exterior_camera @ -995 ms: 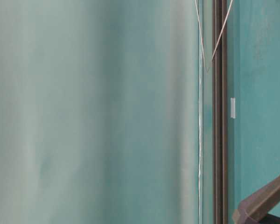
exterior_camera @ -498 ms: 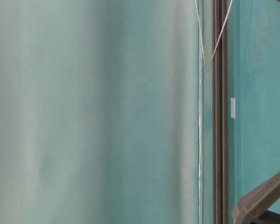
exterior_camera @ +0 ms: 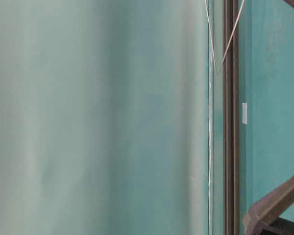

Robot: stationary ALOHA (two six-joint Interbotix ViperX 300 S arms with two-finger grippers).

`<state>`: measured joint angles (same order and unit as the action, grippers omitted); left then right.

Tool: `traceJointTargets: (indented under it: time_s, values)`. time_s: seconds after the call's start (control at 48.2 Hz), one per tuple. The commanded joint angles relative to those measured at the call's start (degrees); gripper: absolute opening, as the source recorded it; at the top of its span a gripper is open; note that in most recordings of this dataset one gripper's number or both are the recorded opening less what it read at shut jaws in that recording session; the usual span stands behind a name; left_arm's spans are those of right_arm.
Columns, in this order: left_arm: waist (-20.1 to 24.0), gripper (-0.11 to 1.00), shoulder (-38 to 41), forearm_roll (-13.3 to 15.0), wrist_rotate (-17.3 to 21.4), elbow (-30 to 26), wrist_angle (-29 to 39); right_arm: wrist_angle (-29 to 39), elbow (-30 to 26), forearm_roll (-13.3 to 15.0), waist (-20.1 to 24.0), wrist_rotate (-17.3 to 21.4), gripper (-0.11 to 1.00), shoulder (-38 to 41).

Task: Insert the wire through the hole in the metal fitting.
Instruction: 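Move the left gripper to the fitting and grasp the protruding wire tip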

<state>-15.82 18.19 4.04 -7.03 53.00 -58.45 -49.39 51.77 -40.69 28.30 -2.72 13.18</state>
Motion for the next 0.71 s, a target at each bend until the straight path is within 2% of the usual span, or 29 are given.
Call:
traceJointTargets:
  time_s: [0.0, 0.166, 0.394, 0.684]
  values:
    - [0.3, 0.57, -1.0, -0.1, 0.2, -0.8, -0.3, -0.6, -1.0, 0.2, -0.2, 0.0, 0.0, -0.7]
    - [0.7, 0.57, -0.7, -0.1, 0.2, -1.3, -0.3, -1.1, -1.1, 0.3, -0.2, -0.2, 0.0, -0.8]
    - [1.4, 0.56, 0.6, -0.3, 0.9, -3.5, -0.1, -1.1, -1.5, 2.2, -0.4, -0.2, 0.0, -0.7]
    - [1.9, 0.56, 2.7, -0.3, 1.8, -7.0, 2.9, -1.0, -1.3, 2.2, -0.5, -0.2, 0.0, -0.8]
